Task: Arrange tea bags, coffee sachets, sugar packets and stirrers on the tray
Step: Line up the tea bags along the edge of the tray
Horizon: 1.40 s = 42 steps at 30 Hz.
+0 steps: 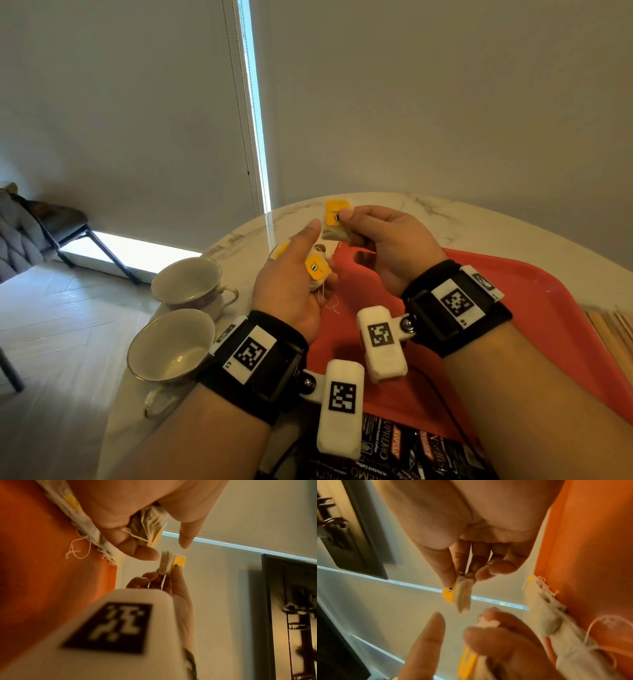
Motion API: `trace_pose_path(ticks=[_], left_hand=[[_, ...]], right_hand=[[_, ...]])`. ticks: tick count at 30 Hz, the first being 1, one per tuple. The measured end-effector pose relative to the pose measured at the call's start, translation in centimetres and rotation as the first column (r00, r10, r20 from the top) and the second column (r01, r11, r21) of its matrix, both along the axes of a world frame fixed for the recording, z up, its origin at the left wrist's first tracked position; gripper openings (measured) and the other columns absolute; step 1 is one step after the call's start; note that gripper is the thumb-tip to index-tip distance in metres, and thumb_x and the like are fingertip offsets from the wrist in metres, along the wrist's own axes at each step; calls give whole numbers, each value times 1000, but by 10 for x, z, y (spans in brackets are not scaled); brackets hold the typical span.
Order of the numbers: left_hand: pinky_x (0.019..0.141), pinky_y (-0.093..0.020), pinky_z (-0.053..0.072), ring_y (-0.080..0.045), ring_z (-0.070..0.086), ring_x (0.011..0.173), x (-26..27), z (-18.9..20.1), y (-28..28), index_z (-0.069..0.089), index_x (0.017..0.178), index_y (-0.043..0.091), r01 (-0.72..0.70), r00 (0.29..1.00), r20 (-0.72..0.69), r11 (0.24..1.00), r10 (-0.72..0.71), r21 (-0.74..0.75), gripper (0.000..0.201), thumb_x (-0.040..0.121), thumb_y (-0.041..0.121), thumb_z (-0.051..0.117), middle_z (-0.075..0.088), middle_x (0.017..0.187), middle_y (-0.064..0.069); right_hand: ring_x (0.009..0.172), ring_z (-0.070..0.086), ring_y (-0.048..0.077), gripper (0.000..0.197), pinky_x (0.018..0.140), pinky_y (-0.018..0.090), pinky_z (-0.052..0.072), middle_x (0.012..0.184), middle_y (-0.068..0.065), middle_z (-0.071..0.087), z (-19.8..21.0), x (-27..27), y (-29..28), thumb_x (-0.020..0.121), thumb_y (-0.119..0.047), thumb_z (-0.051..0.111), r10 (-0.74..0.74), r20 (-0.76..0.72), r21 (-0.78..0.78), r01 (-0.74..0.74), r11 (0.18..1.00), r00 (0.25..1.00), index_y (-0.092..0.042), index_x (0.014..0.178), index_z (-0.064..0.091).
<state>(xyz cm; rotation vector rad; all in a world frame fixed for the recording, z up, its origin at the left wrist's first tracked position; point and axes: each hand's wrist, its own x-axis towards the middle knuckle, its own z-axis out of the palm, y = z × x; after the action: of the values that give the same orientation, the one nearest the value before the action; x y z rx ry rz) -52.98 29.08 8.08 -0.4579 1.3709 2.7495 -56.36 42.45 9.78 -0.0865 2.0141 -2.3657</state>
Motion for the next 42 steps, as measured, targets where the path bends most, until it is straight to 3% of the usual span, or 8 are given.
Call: trace_pose_path(ticks=[4,7,10,13,21,26,32,42], left_hand=[[57,-31,48,-17,60,61,6,3,2,75,94,13,-25,987,-160,996,10,-89,36,70,37,88,70,74,-6],[52,-27,48,-15,61,60,4,0,1,74,94,17,-60,988,-151,988,39,-142,13,86,22,83,69,70,-4],[48,-25,47,-10,63,56,1,-1,-2,73,95,18,-115,989,-109,980,98,-165,5,93,15,76,69,69,-2],[48,-26,47,-10,63,54,0,-1,-3,73,95,17,-129,986,-126,978,109,-165,3,94,16,75,70,69,-3],[55,-30,53,-9,63,50,-5,-3,-4,71,93,16,-202,978,-87,969,191,-142,7,96,22,73,66,58,4],[53,-28,53,-9,62,49,-8,-5,-3,69,94,13,-208,977,-63,970,201,-124,10,96,22,74,64,55,4],[55,-30,53,-13,63,52,-9,-5,-6,69,96,12,-207,978,-44,972,203,-107,12,95,21,75,65,56,2],[65,-34,56,-17,63,54,-10,-6,-5,70,94,16,-180,984,-18,977,179,-114,11,94,25,76,70,62,-2]], right_hand=[[66,56,10,9,62,28,42,74,-3,68,0,2,-4,89,-23,74,56,50,-8,-56,998,997,-17,83,72],[65,57,11,11,65,30,46,70,-3,66,-2,3,-6,89,-22,75,25,1,74,-25,997,1000,-17,79,72],[73,64,15,5,69,32,53,83,6,71,0,3,-5,89,-16,75,36,-24,21,-36,999,999,-12,89,72],[84,71,23,20,68,31,58,95,17,73,0,3,-5,86,0,75,62,-52,4,-62,998,997,-8,103,68],[76,71,25,21,58,30,52,94,17,76,4,-11,0,86,5,71,-170,104,-145,185,972,980,-13,89,61],[57,65,22,19,50,27,53,79,17,68,-13,-34,-3,87,8,67,-237,214,2,242,970,948,-9,83,59],[70,67,29,13,69,41,60,85,20,71,-35,-52,-19,86,7,70,-246,250,174,206,963,936,-5,82,67],[64,63,21,14,70,36,60,78,15,68,-43,-63,-24,89,2,71,-244,257,290,166,943,935,-7,78,70]])
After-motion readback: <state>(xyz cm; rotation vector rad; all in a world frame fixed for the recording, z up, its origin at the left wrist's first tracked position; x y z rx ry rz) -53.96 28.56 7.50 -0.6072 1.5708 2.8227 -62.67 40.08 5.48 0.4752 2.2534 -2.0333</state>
